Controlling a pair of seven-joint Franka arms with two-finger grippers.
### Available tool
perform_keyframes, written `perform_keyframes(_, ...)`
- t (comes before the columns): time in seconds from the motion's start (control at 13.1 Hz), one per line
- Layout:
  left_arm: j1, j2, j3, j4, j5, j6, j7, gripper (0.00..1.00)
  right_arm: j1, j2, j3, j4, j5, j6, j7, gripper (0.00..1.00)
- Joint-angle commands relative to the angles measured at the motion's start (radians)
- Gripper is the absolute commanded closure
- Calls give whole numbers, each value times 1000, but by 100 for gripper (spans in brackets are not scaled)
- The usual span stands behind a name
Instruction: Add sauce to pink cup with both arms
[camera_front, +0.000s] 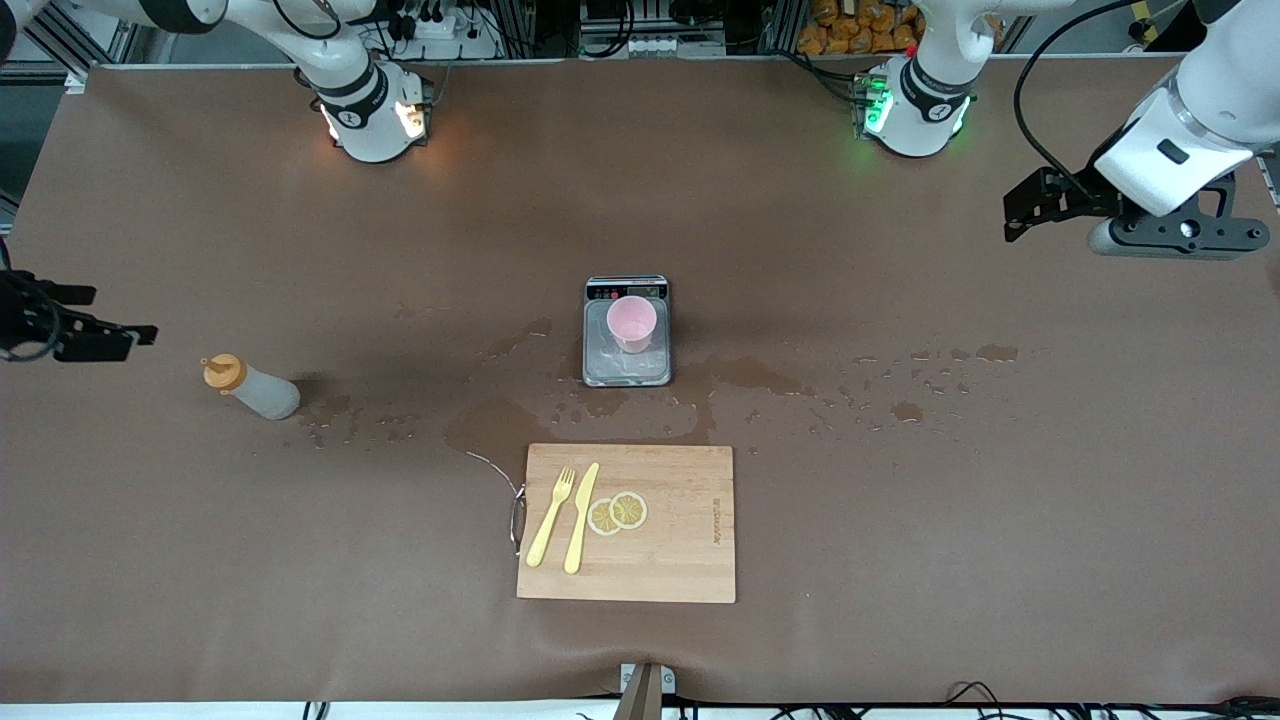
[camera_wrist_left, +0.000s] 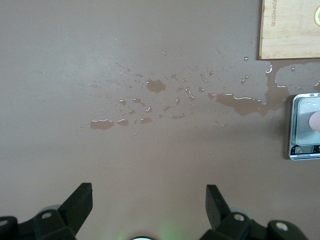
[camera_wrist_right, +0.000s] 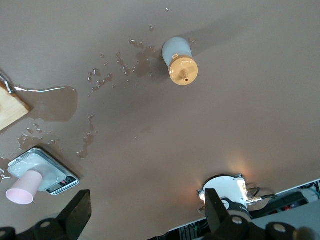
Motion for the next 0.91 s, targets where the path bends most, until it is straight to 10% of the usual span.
perform_keyframes(0.0,14,-24,0,-2,5,-8,20,0,-57,-79,118,-63,-101,40,-30,0)
perform_keyframes(0.3,16,-31,-3,8,5,-17,7,0,-94,-171,221,-103,-183,58,-43,0)
perform_keyframes(0.84,25,-30,6,27,3,-27,1,0,-175,-495,357,-565,-249,402,-109,0)
